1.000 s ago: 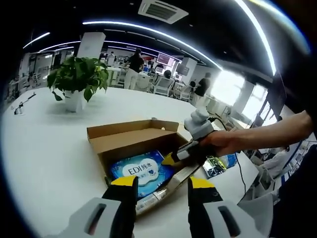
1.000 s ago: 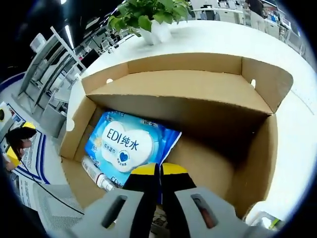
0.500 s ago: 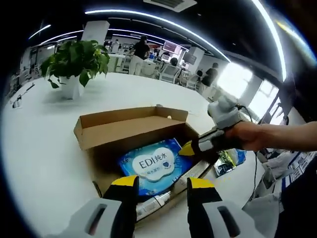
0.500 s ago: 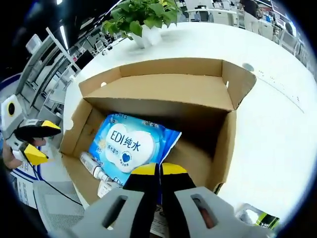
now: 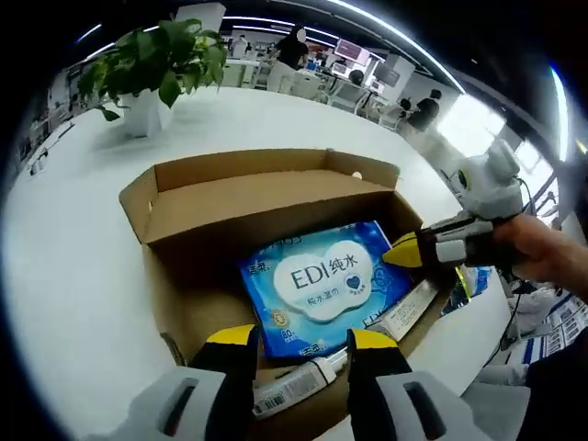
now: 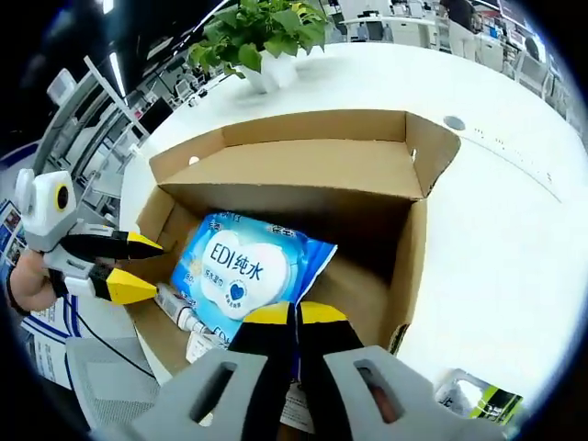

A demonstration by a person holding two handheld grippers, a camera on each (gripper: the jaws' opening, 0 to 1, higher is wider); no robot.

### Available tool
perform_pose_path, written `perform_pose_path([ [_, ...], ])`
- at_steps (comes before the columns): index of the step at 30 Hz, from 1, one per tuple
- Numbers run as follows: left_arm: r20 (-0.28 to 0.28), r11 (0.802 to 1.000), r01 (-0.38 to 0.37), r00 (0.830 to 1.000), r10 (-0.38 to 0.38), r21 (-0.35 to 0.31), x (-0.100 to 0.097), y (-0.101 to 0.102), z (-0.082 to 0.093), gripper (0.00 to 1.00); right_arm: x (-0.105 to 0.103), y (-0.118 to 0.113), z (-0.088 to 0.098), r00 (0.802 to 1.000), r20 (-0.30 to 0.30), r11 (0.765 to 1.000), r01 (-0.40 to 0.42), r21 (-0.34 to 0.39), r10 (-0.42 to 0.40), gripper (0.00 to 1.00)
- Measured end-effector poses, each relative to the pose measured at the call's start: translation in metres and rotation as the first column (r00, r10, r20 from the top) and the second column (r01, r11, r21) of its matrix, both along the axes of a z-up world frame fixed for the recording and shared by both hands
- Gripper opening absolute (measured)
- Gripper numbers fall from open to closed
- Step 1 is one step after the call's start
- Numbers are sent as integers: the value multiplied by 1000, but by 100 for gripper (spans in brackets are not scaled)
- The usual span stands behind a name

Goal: Operate the shoe box by opening the lid, removing the specified soft item, and placing it in the target area until the item is outside and the box remains undamaged.

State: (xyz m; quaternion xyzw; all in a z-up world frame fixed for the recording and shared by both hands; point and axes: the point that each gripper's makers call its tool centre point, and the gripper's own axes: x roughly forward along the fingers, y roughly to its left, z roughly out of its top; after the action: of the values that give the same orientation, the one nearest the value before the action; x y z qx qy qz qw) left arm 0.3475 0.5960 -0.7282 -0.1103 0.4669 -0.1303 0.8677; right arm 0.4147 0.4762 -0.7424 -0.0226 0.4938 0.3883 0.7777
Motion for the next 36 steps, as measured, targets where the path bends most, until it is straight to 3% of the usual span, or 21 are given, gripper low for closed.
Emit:
perform_pose_path([
  [6,-62,999,-31,998,30,-21,-1,-4,-17,38,-1,-1,1,1000,-3,1000,9,12,-9,0],
  [20,-101,996,-74,993,69,-48,5,-9,-30,37,-3,-2,1,1000,3,1000,10,22,-10,0],
  [23,-113,997,-68,992,63,-40,5,-9,-33,32,-3,-2,2,1000,6,1000,11,18,-11,0],
  [27,-112,996,-91,990,91,-2,7,3,-37,12,-4,-2,1,1000,13,1000,9,9,-9,0],
  [31,-100,996,-92,991,91,-13,9,2,-36,5,-6,0,-2,1000,24,1000,-4,-5,4,0],
  [36,-92,996,-86,992,83,-25,10,2,-35,3,-7,-1,-1,1000,16,1000,15,-2,-15,0],
])
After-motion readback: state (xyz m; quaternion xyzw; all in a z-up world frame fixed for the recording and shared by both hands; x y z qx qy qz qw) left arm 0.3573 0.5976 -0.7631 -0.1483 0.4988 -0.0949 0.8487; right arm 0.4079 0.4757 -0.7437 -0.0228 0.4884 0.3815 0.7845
